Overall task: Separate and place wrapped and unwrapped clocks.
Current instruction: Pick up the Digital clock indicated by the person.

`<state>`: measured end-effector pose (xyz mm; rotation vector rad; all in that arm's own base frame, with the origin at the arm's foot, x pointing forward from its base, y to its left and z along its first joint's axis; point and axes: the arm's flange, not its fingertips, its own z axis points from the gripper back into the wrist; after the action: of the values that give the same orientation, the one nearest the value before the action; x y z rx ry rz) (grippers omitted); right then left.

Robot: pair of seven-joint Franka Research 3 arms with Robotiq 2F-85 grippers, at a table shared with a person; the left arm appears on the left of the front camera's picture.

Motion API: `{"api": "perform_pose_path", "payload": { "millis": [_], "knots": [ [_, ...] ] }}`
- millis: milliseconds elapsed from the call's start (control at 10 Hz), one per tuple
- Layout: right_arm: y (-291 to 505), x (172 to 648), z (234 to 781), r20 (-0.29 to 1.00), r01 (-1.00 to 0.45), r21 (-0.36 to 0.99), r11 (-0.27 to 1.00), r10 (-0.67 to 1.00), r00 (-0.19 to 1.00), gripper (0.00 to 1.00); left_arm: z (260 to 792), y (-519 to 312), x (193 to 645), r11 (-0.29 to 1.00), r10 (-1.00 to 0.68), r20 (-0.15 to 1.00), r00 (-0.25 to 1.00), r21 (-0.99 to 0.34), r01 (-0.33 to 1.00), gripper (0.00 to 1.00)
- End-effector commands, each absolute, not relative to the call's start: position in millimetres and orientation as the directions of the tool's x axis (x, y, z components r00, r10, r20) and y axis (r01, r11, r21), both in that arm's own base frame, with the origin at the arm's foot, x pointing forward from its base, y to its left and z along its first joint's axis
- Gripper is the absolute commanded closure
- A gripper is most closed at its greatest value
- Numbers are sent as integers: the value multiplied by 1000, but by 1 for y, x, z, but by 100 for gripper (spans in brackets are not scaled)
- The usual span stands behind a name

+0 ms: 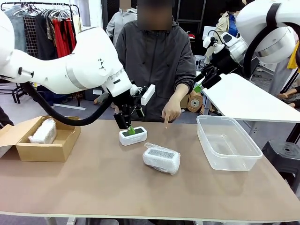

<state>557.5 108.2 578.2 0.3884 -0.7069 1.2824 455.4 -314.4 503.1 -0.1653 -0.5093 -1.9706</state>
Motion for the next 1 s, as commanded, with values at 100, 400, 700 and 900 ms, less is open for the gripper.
{"api": "perform_pose_path", "payload": {
  "millis": [100,400,700,900],
  "knots": [
    [108,556,579,667,-957,-123,263,736,116,0,509,-312,450,-351,-837,336,-432,277,895,0],
    [108,556,579,667,-957,-123,263,736,116,0,492,-337,464,-424,-807,334,-486,245,872,0],
    [108,556,579,667,-957,-123,263,736,116,0,464,-372,482,-478,-773,325,-545,266,837,0],
    [108,556,579,667,-957,-123,263,736,116,0,444,-391,486,-491,-768,355,-533,208,846,0]
  ]
}}
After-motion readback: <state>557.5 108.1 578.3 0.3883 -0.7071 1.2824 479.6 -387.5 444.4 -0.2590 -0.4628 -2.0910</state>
